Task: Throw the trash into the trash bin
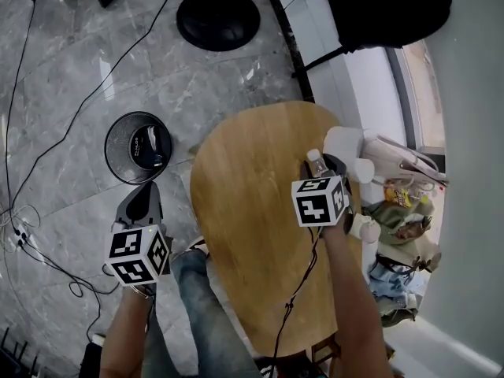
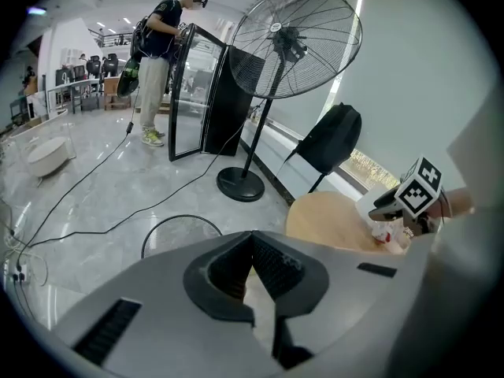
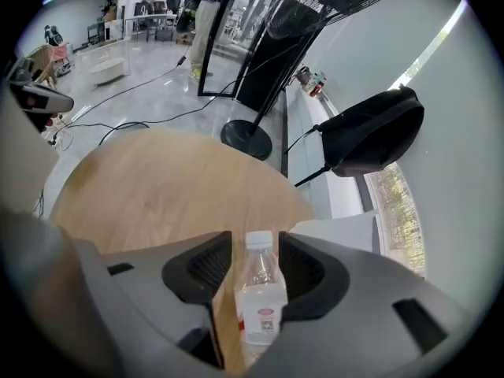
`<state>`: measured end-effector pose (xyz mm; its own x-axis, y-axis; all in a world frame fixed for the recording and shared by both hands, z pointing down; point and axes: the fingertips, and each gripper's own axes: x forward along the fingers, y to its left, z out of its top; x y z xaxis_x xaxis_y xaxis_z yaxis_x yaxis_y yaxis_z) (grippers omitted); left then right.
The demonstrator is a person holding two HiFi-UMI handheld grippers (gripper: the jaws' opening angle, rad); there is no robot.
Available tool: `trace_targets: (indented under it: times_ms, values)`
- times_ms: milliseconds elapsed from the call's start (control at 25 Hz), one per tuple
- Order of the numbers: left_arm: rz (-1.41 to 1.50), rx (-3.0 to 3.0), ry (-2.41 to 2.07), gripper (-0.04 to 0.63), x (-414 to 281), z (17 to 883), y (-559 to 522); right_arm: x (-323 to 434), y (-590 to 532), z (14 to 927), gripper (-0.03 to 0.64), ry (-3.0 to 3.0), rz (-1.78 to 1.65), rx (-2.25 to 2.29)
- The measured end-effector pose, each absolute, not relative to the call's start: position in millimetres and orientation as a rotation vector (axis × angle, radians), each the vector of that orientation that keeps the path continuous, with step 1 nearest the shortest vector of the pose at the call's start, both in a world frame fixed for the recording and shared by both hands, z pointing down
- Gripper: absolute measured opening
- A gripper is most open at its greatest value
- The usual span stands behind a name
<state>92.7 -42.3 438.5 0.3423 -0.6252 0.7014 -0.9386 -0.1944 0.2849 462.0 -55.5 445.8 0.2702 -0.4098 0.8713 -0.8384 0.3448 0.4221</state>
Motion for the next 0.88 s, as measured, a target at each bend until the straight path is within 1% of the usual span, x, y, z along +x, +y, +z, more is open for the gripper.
trace_targets:
  times_ms: [600,680,880]
  values:
    - [0.582,1.881,-1.402,0.009,77.8,444.7,-47.1,483.0,-65.4,482.2,0.191,-1.216,0.426,1.164]
    - [0.576,1.875,-1.401,0.009,76.7,444.6,-45.2,487.4,-64.8,482.8,0.164,-1.195,0.421,1.183]
    - [0.579,1.888,-1.400,0.009,71.3,442.8,-43.4,481.6,-64.5,481.0,0.149,-1.176,0.367,1.158]
